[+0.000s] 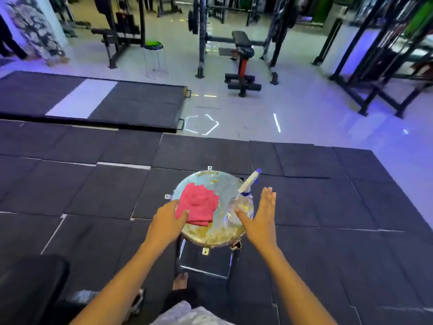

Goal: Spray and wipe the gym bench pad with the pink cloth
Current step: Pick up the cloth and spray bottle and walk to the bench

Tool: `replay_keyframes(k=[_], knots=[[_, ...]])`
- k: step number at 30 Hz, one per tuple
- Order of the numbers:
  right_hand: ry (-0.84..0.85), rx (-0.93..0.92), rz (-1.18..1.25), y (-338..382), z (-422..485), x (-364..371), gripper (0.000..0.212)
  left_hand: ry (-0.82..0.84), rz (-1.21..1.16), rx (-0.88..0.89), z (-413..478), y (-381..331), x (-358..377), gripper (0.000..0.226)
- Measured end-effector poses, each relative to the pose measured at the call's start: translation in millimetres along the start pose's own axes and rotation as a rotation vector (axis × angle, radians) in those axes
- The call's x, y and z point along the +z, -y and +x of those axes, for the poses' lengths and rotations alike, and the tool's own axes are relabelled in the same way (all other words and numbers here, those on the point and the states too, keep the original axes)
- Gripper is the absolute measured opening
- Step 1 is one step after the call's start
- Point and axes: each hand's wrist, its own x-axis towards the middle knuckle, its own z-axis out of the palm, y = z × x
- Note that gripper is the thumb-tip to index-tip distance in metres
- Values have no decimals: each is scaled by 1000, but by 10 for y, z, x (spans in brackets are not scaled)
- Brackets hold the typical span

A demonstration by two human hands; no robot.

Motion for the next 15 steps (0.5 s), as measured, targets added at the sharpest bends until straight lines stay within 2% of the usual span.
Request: replay_keyframes(k=[3,6,7,9,11,15], knots=[[-79,76,74,56,324,120,110,41,-76,-99,434,164,65,38],[-122,160,110,79,616,268,116,155,-106,-203,840,284,144,47],[-143,186,118,57,699,322,114,176,-112,-231,958,328,176,50],[-184,214,159,7,814,428,94,218,-131,-268,1113,372,227,51],[-232,214,147,-5,857,497,77,251,-156,-293,1222,405,304,40],[-260,276,227,27,927,588,77,284,-199,-377,1415,438,428,29]])
